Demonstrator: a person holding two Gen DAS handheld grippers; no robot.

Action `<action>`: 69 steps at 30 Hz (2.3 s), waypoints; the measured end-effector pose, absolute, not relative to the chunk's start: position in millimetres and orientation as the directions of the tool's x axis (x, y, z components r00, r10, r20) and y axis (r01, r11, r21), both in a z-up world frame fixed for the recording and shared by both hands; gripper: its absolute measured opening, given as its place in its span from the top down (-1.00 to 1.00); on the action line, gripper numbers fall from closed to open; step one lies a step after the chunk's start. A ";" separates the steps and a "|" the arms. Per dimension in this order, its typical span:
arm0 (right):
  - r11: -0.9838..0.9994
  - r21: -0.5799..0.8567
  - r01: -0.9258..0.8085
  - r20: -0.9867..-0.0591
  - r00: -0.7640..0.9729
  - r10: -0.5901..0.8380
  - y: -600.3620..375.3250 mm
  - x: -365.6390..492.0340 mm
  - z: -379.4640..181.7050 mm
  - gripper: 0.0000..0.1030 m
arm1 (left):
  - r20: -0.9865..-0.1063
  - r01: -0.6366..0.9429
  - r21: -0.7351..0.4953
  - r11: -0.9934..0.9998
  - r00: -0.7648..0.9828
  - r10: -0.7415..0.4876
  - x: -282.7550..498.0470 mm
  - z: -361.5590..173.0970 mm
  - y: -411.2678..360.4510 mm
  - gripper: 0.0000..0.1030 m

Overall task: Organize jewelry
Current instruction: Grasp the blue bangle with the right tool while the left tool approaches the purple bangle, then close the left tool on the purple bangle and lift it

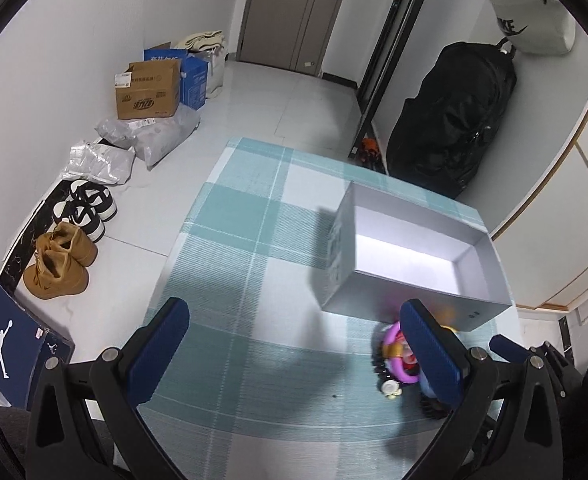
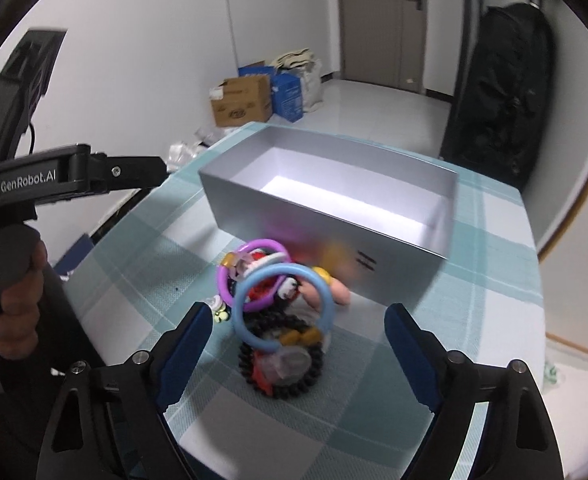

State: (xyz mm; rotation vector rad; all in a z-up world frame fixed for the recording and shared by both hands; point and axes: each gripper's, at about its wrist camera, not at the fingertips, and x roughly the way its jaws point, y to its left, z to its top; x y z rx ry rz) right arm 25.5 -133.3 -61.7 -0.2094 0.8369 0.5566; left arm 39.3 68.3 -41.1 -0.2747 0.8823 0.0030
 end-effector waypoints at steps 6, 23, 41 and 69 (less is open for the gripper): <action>0.809 -0.028 -0.587 -0.775 0.524 0.354 -112.1 26.7 -72.7 -0.42 | -0.782 -0.084 -0.237 0.968 0.608 -0.139 40.2 -46.4 71.3 -0.98; 0.813 0.003 -0.582 -0.750 0.536 0.386 -122.1 28.3 -65.1 -0.19 | -0.796 -0.035 -0.250 0.968 0.576 -0.185 44.5 -51.8 68.6 -0.98; 0.877 0.118 -0.465 -0.683 0.603 0.412 -179.7 24.5 -35.1 -0.19 | -0.852 0.149 -0.159 0.976 0.478 -0.212 42.8 -69.2 5.5 -0.98; 0.888 0.220 -0.403 -0.637 0.631 0.444 -215.0 24.7 -24.4 -0.19 | -0.843 0.194 -0.171 0.966 0.479 -0.246 46.5 -64.4 -12.5 0.07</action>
